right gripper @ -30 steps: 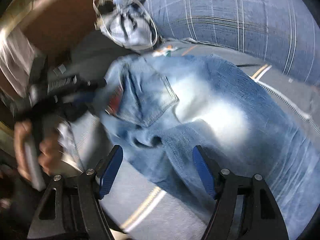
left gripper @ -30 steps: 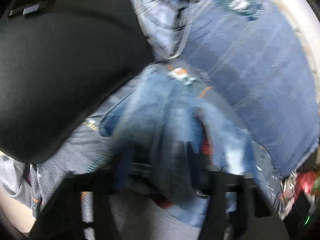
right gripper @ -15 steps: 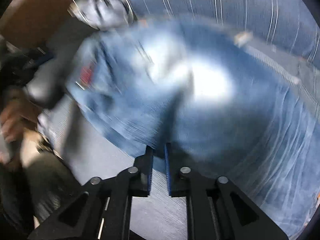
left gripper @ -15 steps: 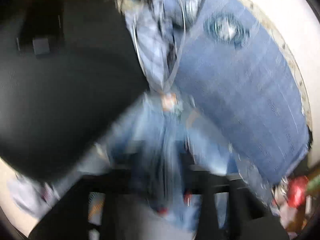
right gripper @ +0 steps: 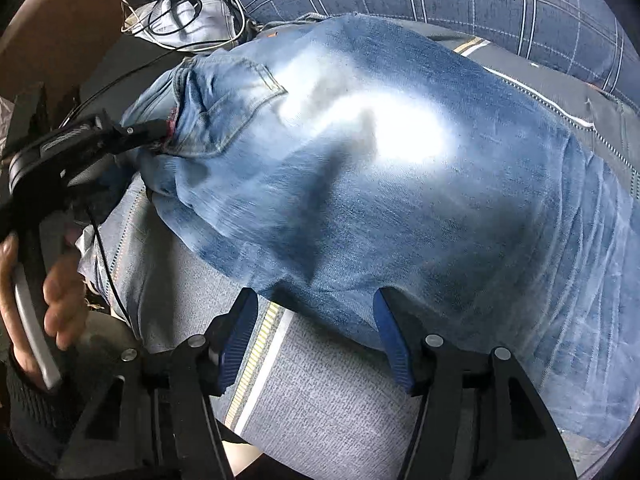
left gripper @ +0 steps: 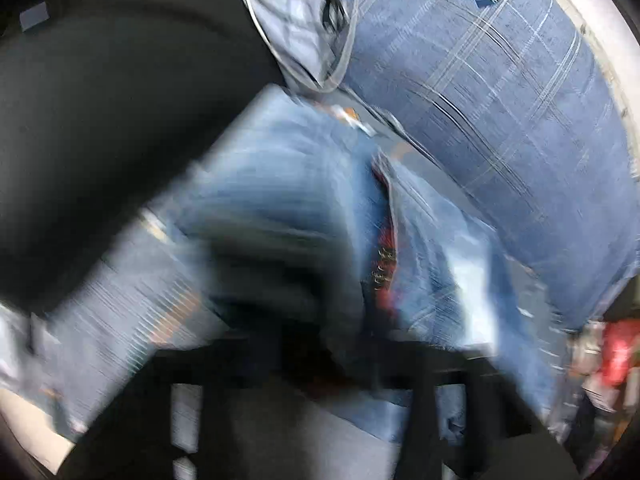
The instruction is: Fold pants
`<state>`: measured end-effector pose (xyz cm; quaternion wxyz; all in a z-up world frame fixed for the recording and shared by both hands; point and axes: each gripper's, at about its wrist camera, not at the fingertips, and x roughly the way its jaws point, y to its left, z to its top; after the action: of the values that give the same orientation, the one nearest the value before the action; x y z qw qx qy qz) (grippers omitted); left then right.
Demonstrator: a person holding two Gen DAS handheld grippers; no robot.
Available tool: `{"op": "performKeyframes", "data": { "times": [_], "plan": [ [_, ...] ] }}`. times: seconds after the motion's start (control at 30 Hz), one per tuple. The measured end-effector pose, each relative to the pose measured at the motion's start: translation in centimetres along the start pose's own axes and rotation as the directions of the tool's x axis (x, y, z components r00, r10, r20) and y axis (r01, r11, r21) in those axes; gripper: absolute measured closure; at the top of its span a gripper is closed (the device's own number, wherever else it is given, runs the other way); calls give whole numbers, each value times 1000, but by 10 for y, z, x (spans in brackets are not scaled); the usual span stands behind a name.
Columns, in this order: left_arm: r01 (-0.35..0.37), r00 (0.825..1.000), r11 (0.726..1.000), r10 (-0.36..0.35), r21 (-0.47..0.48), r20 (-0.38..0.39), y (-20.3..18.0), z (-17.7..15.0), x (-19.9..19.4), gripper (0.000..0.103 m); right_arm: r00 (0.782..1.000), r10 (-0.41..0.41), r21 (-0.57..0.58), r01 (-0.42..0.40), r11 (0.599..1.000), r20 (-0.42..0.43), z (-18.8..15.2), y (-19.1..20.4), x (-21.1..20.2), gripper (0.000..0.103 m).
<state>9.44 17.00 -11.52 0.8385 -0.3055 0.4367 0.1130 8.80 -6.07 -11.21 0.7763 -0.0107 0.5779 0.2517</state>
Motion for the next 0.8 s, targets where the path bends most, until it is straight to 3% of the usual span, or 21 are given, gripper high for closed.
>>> {"op": "performKeyframes", "data": {
  "times": [0.1,0.27,0.3,0.4,0.5,0.57,0.63,0.8],
  "plan": [
    [49,998,998,-48,-25,45,7,6,-16,80,1000,9,7,-9,1000,0,-2,-4,0,42],
    [8,992,998,-15,58,128,-12,8,-38,80,1000,12,1,-12,1000,-7,0,-8,3,42],
    [3,992,999,-9,48,127,-10,8,-35,80,1000,17,1,-17,1000,-7,1,-8,4,42],
    [-67,997,998,66,0,29,-2,6,-5,79,1000,14,-2,-14,1000,-11,1,-8,3,42],
    [-77,996,997,77,5,39,-1,4,-8,70,1000,18,0,-18,1000,-9,4,-3,2,42],
    [-99,993,995,99,5,60,0,0,-18,50,998,65,27,-65,998,7,4,-7,-5,42],
    [-108,991,994,106,11,84,0,-4,-28,43,991,122,66,-125,990,52,2,-16,-18,41],
    [-65,994,998,64,11,92,-7,-15,-34,37,980,124,203,-155,967,155,-22,-46,-42,37]
  ]
}}
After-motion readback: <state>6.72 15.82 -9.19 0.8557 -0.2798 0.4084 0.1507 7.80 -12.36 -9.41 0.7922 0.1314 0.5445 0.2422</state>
